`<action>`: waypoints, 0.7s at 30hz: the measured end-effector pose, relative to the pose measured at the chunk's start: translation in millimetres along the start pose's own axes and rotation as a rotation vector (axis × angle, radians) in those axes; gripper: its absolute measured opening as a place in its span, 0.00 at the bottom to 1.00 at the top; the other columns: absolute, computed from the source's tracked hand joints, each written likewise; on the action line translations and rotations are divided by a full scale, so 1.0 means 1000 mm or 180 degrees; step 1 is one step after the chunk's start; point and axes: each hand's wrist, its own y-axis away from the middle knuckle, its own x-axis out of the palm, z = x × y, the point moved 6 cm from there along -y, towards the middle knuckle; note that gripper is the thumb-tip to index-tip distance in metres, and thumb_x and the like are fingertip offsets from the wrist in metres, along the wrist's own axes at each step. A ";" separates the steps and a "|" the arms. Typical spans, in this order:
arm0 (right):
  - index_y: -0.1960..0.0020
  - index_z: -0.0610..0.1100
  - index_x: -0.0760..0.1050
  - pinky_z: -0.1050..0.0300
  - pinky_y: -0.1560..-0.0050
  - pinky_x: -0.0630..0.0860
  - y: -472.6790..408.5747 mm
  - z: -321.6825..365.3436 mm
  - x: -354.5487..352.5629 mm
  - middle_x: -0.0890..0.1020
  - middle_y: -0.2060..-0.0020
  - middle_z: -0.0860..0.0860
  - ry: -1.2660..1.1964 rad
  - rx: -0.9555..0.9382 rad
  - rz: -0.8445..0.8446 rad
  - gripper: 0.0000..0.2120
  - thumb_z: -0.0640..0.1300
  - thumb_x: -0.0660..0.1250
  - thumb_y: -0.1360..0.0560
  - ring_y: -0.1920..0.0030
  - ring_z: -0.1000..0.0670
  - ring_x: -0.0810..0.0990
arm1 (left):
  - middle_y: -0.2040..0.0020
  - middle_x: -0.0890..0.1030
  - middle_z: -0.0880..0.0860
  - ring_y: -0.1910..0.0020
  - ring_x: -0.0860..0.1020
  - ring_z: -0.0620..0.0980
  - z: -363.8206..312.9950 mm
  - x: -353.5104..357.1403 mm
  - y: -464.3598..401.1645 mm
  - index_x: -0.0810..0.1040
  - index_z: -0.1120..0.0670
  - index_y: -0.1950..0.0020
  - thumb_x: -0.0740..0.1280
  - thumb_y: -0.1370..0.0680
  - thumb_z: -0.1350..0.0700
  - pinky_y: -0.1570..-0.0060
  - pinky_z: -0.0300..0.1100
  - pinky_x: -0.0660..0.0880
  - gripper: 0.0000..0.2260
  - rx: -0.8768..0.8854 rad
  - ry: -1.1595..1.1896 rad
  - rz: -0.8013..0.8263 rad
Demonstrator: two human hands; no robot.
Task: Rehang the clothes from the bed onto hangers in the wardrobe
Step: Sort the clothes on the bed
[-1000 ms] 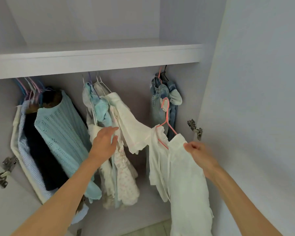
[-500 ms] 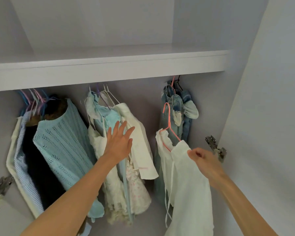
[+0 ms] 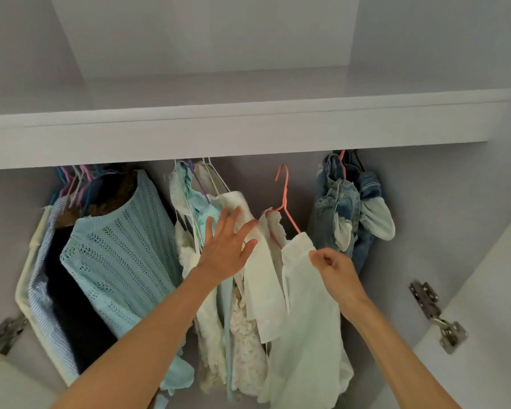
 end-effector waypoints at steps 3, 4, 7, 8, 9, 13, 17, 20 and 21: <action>0.60 0.41 0.71 0.66 0.67 0.63 -0.007 0.006 0.011 0.68 0.69 0.51 -0.0028 -0.0064 -0.0022 0.11 0.44 0.60 0.21 0.68 0.55 0.65 | 0.28 0.63 0.58 0.26 0.55 0.61 0.008 -0.007 0.003 0.74 0.49 0.38 0.45 0.23 0.41 0.31 0.62 0.47 0.25 -0.0062 -0.0065 -0.0173; 0.61 0.41 0.70 0.66 0.67 0.63 -0.007 0.007 0.011 0.68 0.69 0.51 -0.0069 -0.0089 -0.0071 0.11 0.44 0.60 0.21 0.68 0.55 0.65 | 0.30 0.67 0.59 0.27 0.58 0.62 0.010 -0.010 0.005 0.77 0.50 0.43 0.47 0.22 0.43 0.32 0.64 0.48 0.22 -0.0077 -0.0148 -0.0300; 0.63 0.41 0.69 0.71 0.71 0.63 -0.010 0.019 0.017 0.67 0.70 0.50 -0.0150 -0.0332 -0.0194 0.13 0.43 0.60 0.21 0.70 0.56 0.63 | 0.33 0.70 0.57 0.28 0.59 0.60 0.026 -0.015 0.012 0.78 0.52 0.52 0.51 0.22 0.44 0.33 0.65 0.49 0.18 -0.0180 -0.0267 -0.0567; 0.63 0.40 0.70 0.71 0.73 0.63 -0.012 0.025 0.021 0.66 0.70 0.50 -0.0193 -0.0437 -0.0225 0.13 0.43 0.60 0.21 0.70 0.56 0.63 | 0.34 0.71 0.57 0.28 0.60 0.60 0.032 -0.017 0.014 0.78 0.52 0.54 0.52 0.22 0.44 0.33 0.64 0.50 0.18 -0.0181 -0.0231 -0.0615; 0.62 0.38 0.70 0.71 0.73 0.62 -0.013 0.031 0.025 0.67 0.70 0.49 -0.0233 -0.0528 -0.0253 0.12 0.42 0.60 0.21 0.70 0.55 0.63 | 0.34 0.71 0.57 0.28 0.60 0.60 0.039 -0.020 0.016 0.78 0.52 0.55 0.52 0.23 0.44 0.32 0.64 0.50 0.18 -0.0160 -0.0189 -0.0676; 0.57 0.30 0.71 0.71 0.71 0.63 -0.021 0.064 0.047 0.69 0.68 0.46 -0.0336 -0.0859 -0.0349 0.13 0.41 0.60 0.21 0.69 0.55 0.64 | 0.32 0.67 0.57 0.28 0.56 0.61 0.066 -0.032 0.016 0.75 0.50 0.47 0.58 0.27 0.46 0.34 0.68 0.55 0.14 -0.0299 0.0045 -0.0728; 0.61 0.37 0.70 0.65 0.68 0.64 -0.039 0.096 0.076 0.69 0.71 0.50 -0.0210 -0.1055 -0.0362 0.11 0.41 0.60 0.21 0.70 0.55 0.66 | 0.24 0.48 0.60 0.25 0.43 0.60 0.096 -0.033 0.021 0.58 0.54 0.26 0.69 0.27 0.52 0.29 0.58 0.46 0.33 -0.1076 0.1113 -0.0710; 0.57 0.39 0.71 0.64 0.64 0.68 -0.051 0.103 0.097 0.72 0.68 0.50 -0.0052 -0.0939 -0.0428 0.10 0.43 0.58 0.20 0.67 0.54 0.71 | 0.24 0.43 0.58 0.25 0.42 0.54 0.106 -0.029 0.028 0.45 0.58 0.24 0.69 0.25 0.55 0.29 0.41 0.46 0.40 -0.1296 0.1998 -0.0710; 0.57 0.39 0.71 0.62 0.62 0.69 -0.054 0.103 0.104 0.73 0.66 0.49 0.0009 -0.0880 -0.0488 0.11 0.44 0.58 0.20 0.65 0.52 0.73 | 0.24 0.43 0.57 0.25 0.45 0.53 0.109 -0.026 0.029 0.44 0.58 0.24 0.69 0.25 0.54 0.32 0.37 0.47 0.40 -0.1409 0.2111 -0.0629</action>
